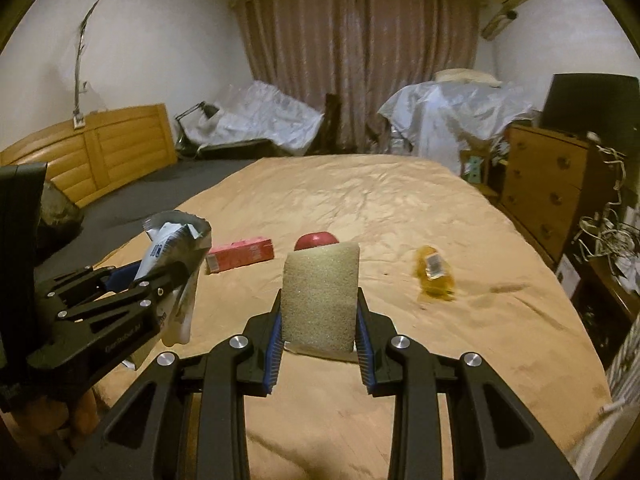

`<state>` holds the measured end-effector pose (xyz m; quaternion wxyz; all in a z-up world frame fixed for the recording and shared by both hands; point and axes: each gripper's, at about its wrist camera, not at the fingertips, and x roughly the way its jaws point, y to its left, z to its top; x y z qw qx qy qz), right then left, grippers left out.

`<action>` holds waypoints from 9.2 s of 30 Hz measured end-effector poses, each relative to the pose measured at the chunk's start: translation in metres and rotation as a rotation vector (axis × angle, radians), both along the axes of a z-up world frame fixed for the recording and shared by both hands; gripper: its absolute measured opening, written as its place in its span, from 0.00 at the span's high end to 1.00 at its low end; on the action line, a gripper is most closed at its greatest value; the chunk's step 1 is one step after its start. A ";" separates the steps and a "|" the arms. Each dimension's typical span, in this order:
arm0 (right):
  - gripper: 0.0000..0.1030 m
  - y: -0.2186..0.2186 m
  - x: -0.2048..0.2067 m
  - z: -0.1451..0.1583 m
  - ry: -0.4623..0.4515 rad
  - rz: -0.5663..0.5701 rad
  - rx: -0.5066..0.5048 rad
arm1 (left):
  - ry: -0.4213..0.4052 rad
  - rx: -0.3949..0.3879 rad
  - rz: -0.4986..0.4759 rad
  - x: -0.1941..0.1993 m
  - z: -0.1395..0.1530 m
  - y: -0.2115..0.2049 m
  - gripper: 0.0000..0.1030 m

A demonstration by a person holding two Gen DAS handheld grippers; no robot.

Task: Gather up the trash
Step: 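Lift the wrapper packet and foam block and carry them toward the bucket, then open both tools over the bucket to drop the wrapper and foam block, then swing both open tools back over the bed toward the wet-wipe pack, then grasp the blue bottle cap with the left tool, then grasp the white tablet box with the right tool while the left tool holds the blue cap, then lift and carry the blue cap and tablet box over the bucket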

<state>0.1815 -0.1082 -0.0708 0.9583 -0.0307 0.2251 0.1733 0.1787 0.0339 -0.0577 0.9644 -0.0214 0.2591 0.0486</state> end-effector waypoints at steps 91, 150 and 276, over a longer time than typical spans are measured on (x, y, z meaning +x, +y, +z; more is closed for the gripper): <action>0.69 -0.482 -0.153 -0.060 0.493 -0.537 0.089 | 0.337 0.138 -0.845 -0.028 -0.053 -0.417 0.71; 0.34 -0.248 -0.095 -0.049 0.355 -0.112 0.088 | 0.331 -0.005 -0.232 0.101 -0.080 -0.026 0.14; 0.44 -0.066 -0.075 0.019 -0.076 -0.202 -0.037 | -0.065 0.048 -0.096 -0.010 0.010 -0.048 0.63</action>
